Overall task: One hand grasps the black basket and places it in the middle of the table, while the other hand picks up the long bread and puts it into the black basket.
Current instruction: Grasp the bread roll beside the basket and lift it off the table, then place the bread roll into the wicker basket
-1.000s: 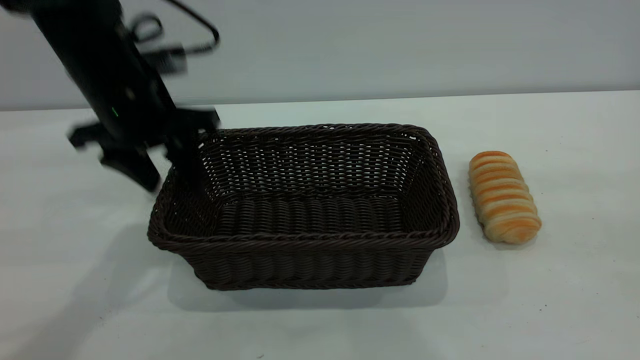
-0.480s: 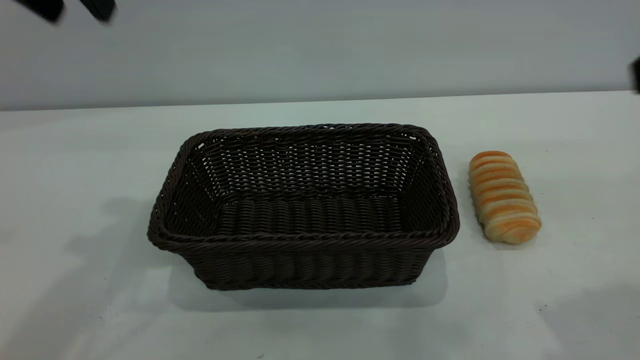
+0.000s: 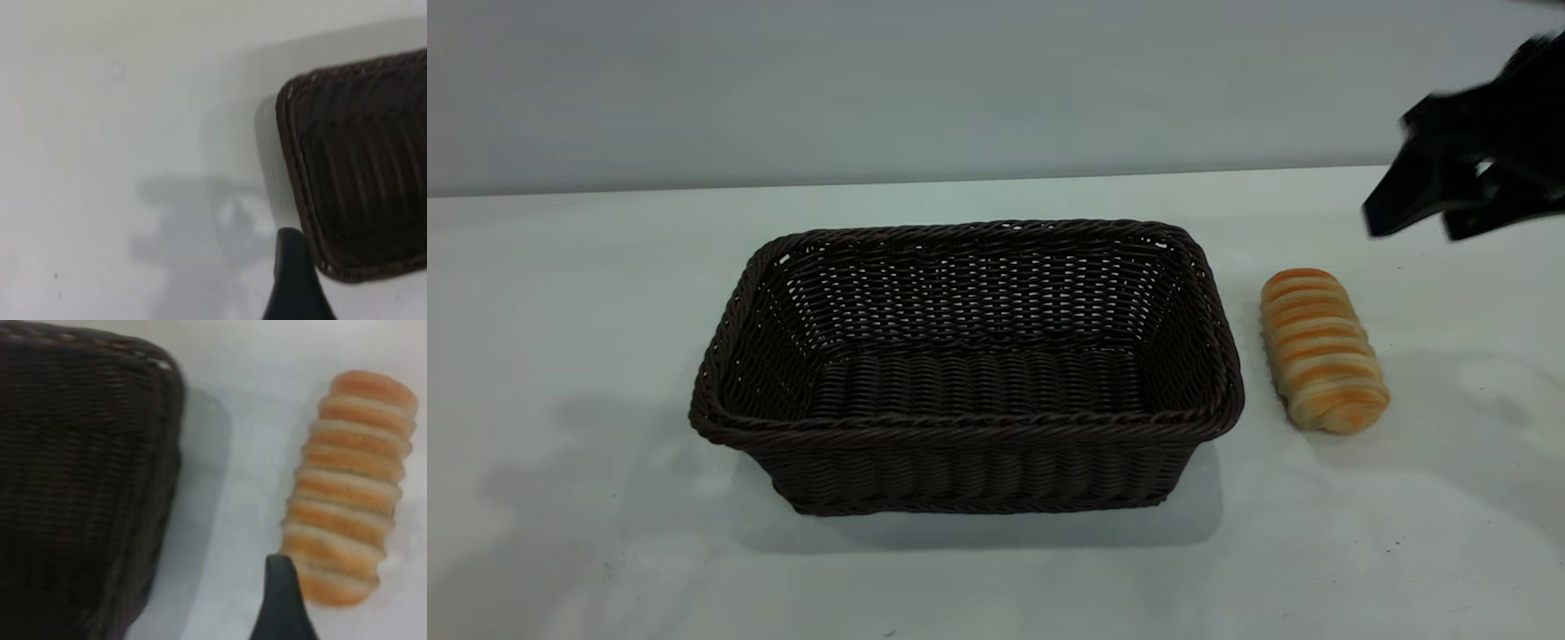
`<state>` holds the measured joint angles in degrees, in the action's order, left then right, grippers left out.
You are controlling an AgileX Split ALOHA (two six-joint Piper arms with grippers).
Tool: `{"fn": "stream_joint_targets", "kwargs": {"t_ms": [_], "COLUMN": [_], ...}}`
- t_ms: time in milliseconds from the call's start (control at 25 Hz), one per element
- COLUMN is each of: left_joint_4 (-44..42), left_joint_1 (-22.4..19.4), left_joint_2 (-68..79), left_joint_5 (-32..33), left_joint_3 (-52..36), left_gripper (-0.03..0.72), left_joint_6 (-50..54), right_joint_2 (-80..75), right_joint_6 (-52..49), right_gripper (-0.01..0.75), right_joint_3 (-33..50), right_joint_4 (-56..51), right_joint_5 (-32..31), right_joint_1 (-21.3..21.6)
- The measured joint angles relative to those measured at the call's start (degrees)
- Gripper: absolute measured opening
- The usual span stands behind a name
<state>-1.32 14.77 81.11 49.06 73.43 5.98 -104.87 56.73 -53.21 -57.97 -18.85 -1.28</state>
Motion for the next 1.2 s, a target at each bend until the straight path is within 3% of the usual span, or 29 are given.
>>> {"fn": "stream_joint_targets", "kwargs": {"t_ms": [320,440,560,680,760,1040,1200], "left_joint_4": [0.17,0.19,0.19,0.19,0.19,0.19,0.19], "left_joint_1": [0.0,0.0,0.0,0.0,0.0,0.0,0.0], "left_joint_2": [-0.05,-0.05,-0.05,-0.05,-0.05,-0.05,-0.05], "left_joint_5": [3.09,3.22,3.31,3.31,3.31,3.31,3.05], "left_joint_3": [0.0,0.0,0.0,0.0,0.0,0.0,0.0], "left_gripper": [0.544,0.544,0.544,0.544,0.544,0.544,0.544], "left_joint_6": [-0.17,-0.17,-0.17,-0.17,-0.17,-0.28,-0.41], "right_joint_2": [-16.19,-20.6,-21.64,-20.62,-18.76,-5.94,-2.29], "right_joint_6": [2.25,2.25,2.25,2.25,2.25,2.25,2.25], "right_gripper": [0.539,0.495,0.361,0.129,0.06,0.035,0.035], "right_joint_3": [-7.62,-8.74,-9.14,-9.2,-9.2,-9.62,-12.01], "right_joint_4": [-0.57,-0.93,-1.52,-1.09,-0.7,-0.68,-1.96], "right_joint_5": [1.26,1.74,1.19,-0.16,-0.91,-4.26,-8.29], "right_joint_1": [0.0,0.0,0.0,0.0,0.0,-0.76,-6.35]}}
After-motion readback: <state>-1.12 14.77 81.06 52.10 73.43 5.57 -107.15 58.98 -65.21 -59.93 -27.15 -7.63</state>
